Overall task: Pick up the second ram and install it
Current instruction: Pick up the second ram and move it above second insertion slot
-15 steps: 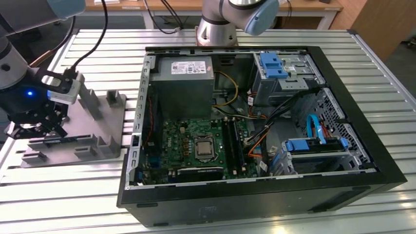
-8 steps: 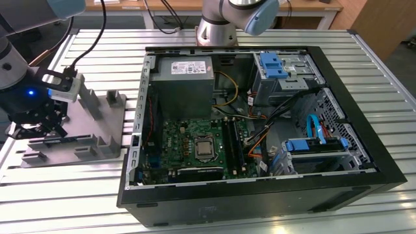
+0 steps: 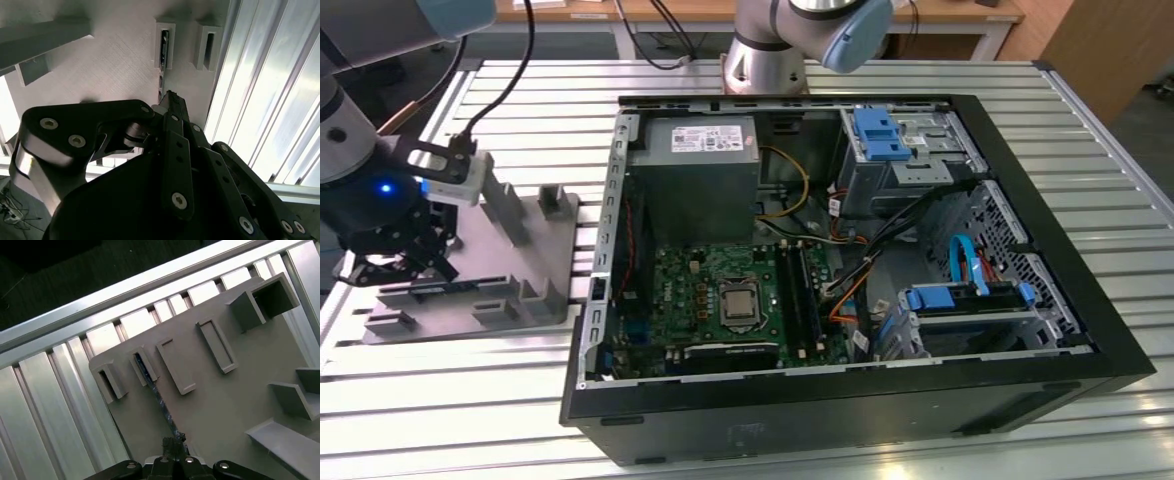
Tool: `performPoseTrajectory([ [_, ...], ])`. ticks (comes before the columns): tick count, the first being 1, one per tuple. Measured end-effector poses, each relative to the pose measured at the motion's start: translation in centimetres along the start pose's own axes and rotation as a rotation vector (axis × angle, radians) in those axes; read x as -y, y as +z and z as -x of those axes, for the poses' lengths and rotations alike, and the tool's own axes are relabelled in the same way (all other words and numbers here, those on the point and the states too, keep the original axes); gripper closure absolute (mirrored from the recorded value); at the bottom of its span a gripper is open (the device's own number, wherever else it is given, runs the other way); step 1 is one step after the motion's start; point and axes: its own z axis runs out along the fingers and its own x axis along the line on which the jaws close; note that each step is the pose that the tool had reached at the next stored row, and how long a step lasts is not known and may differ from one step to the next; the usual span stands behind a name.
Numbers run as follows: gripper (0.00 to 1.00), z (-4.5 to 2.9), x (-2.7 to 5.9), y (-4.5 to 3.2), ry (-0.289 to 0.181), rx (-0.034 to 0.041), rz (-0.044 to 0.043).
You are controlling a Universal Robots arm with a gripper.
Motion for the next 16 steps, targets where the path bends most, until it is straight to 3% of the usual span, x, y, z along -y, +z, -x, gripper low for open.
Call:
performPoseTrajectory([
  [16, 0.90, 0.00, 0.00, 0.00, -0.110, -0.0004, 0.0017],
])
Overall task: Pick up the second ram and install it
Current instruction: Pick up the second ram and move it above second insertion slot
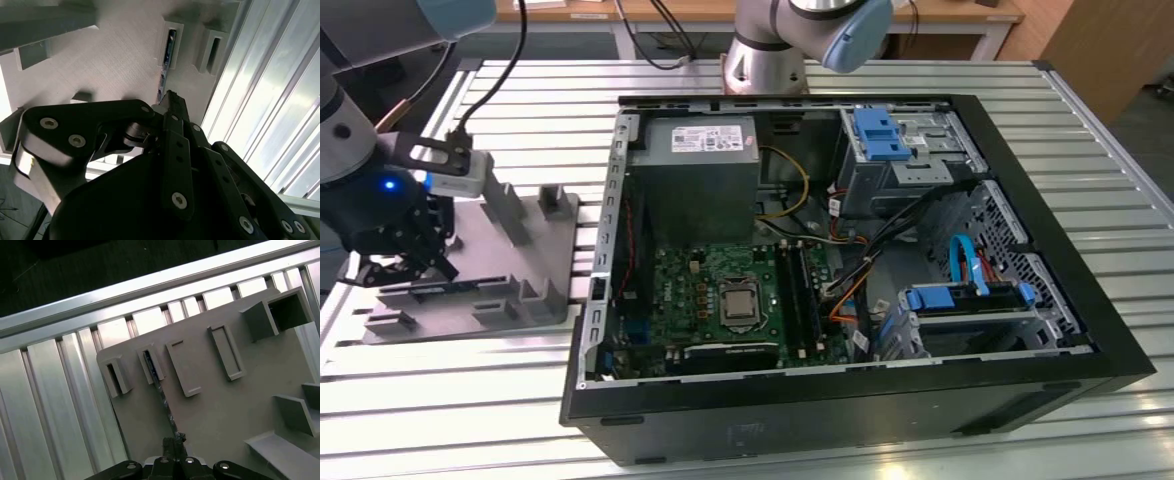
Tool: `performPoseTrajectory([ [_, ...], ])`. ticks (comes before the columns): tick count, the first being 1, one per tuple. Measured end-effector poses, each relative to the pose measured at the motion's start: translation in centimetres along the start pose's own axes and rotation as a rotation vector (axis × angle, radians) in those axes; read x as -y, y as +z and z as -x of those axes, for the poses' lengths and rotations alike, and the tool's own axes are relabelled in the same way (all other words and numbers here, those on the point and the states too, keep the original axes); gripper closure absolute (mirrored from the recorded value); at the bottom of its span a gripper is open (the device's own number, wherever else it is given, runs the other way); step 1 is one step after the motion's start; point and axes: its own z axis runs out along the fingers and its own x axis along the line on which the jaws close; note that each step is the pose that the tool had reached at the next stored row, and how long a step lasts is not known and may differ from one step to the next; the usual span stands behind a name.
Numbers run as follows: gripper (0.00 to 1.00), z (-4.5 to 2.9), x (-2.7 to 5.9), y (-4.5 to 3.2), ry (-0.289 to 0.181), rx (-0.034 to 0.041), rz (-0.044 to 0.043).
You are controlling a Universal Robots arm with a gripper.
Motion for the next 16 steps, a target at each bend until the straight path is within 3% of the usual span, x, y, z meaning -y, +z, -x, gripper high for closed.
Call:
performPoseTrajectory([
  [16, 0.90, 0.00, 0.00, 0.00, -0.101, -0.0004, 0.0015],
])
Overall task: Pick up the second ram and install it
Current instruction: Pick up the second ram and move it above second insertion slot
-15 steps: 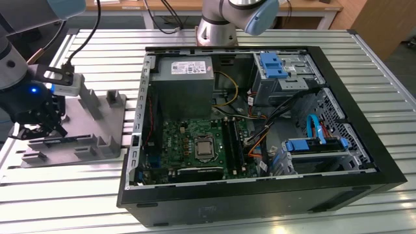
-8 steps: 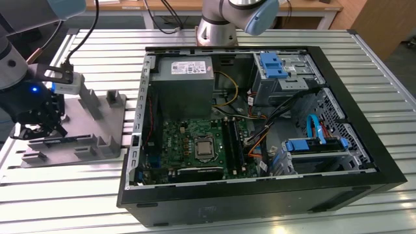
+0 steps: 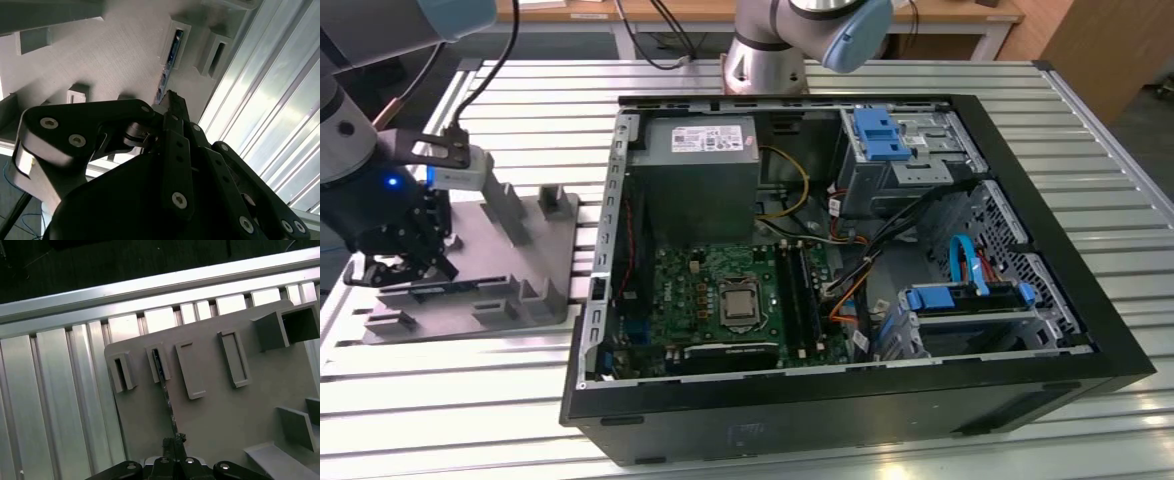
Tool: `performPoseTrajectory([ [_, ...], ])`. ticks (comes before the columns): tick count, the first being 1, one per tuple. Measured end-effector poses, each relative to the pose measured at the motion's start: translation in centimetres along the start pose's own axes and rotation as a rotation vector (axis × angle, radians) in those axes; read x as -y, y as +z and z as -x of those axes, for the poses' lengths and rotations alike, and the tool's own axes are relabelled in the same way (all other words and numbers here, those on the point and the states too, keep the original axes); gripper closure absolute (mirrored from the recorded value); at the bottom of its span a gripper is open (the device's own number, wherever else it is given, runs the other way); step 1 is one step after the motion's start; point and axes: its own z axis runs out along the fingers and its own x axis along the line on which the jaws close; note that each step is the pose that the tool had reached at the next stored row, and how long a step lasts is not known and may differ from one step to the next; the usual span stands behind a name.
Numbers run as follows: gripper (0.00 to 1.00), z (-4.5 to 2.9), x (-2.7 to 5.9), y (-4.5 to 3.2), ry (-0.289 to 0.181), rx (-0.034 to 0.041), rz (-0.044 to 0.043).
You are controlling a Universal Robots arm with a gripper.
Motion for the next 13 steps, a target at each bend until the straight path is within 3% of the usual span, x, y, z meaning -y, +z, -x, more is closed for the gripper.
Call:
performPoseTrajectory([
  [13, 0.90, 0.00, 0.00, 0.00, -0.081, -0.0004, 0.0013],
])
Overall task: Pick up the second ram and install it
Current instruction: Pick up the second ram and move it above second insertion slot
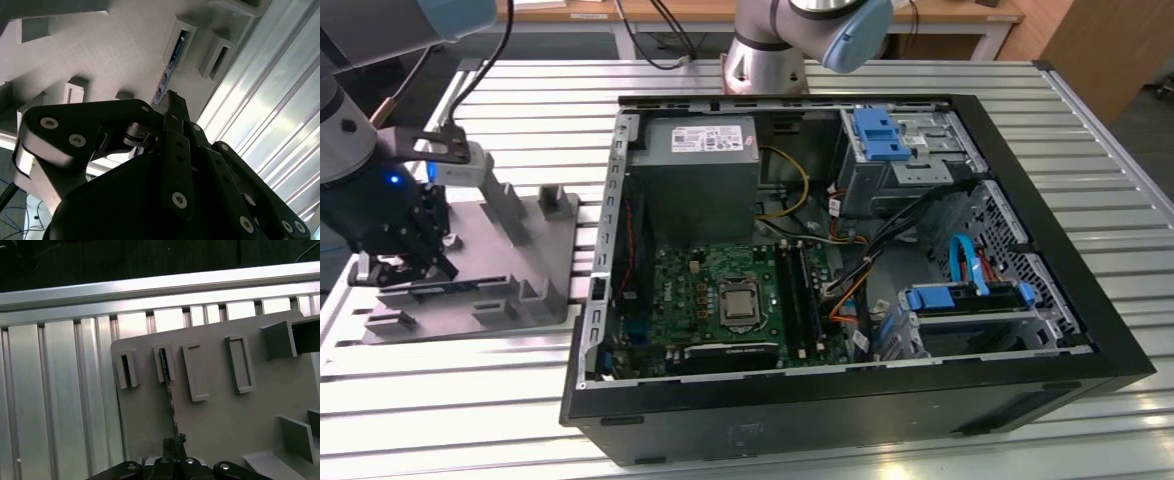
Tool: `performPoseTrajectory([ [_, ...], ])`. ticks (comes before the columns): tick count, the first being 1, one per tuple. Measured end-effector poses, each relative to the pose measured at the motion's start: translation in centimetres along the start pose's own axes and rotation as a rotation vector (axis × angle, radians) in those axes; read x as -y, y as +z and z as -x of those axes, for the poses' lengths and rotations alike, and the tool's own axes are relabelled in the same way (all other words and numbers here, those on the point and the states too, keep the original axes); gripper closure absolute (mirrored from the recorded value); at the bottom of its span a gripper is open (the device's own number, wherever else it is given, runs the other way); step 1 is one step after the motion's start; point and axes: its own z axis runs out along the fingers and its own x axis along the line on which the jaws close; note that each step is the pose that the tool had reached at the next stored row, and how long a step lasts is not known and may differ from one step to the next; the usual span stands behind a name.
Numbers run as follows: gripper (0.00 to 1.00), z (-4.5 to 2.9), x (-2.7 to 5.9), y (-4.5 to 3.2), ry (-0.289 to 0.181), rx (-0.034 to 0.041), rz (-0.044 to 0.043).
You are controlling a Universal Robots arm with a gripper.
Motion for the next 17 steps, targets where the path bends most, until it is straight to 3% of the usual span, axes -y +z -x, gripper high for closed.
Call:
performPoseTrajectory([
  [17, 0.90, 0.00, 0.00, 0.01, -0.137, -0.0005, 0.0021],
])
